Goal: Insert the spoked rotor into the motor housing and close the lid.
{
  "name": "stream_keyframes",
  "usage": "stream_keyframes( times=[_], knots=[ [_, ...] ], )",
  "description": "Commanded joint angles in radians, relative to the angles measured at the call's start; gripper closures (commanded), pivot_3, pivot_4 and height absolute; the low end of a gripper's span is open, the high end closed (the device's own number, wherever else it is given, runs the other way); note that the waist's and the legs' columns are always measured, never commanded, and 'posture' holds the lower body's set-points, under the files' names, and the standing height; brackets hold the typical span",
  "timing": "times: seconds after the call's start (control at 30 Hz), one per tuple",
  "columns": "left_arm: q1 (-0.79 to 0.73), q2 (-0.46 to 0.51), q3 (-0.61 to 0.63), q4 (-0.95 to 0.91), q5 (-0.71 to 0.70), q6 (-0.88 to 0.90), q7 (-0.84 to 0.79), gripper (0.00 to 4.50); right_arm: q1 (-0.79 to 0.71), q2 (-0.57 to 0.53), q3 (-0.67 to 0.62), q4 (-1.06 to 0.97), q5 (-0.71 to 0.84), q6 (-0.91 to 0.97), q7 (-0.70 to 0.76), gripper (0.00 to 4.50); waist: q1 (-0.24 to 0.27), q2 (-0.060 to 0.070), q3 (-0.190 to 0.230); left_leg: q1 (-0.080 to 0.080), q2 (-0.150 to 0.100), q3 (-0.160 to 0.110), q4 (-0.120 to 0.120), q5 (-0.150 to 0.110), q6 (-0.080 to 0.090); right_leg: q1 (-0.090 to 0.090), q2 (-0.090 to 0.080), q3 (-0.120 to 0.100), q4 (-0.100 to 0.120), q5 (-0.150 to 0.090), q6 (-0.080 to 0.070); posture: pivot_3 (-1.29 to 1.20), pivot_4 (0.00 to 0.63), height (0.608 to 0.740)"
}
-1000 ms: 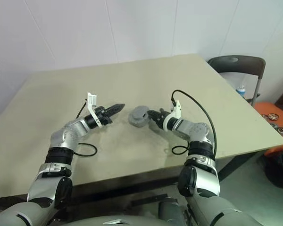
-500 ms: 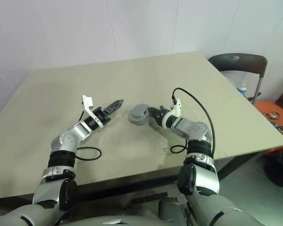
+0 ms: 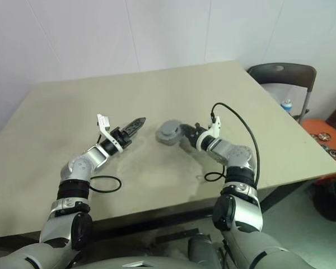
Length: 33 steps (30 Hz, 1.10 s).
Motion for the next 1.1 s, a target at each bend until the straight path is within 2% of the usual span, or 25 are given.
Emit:
stream_keyframes(
  times=[0.03,0.47,1.1],
  knots=[
    [-0.028,-0.009,0.018,-0.012,-0.046,0.044,0.024,0.0,-0.068,0.006,-0.03,-0.05,0.084,-0.042,0.047,3.3,-0.001,0.0,0.0,0.0,0.0,0.0,0.0,0.0,0.0,0.0,0.0,0.0,0.0,0.0,0.0,0.0,0.0,0.74],
    [-0.058,-0.088,0.059,0.036,-0.122,0.133,0.108,0.0,-0.086,0.072,-0.008,-0.044,0.126,-0.116,0.051,3.3,0.0,0.0,0.0,0.0,0.0,0.0,0.001,0.0,0.0,0.0,0.0,0.0,0.001,0.0,0.0,0.0,0.0,0.74],
    [-0.191,-0.15,0.163,0.337,-0.141,-0.003,0.065,0.0,-0.054,0.077,0.017,-0.046,0.129,-0.096,0.048,3.3,0.0,0.0,0.0,0.0,0.0,0.001,0.002,0.0,0.0,0.0,0.0,0.0,0.001,0.001,-0.001,0.0,0.0,0.74]
  ],
)
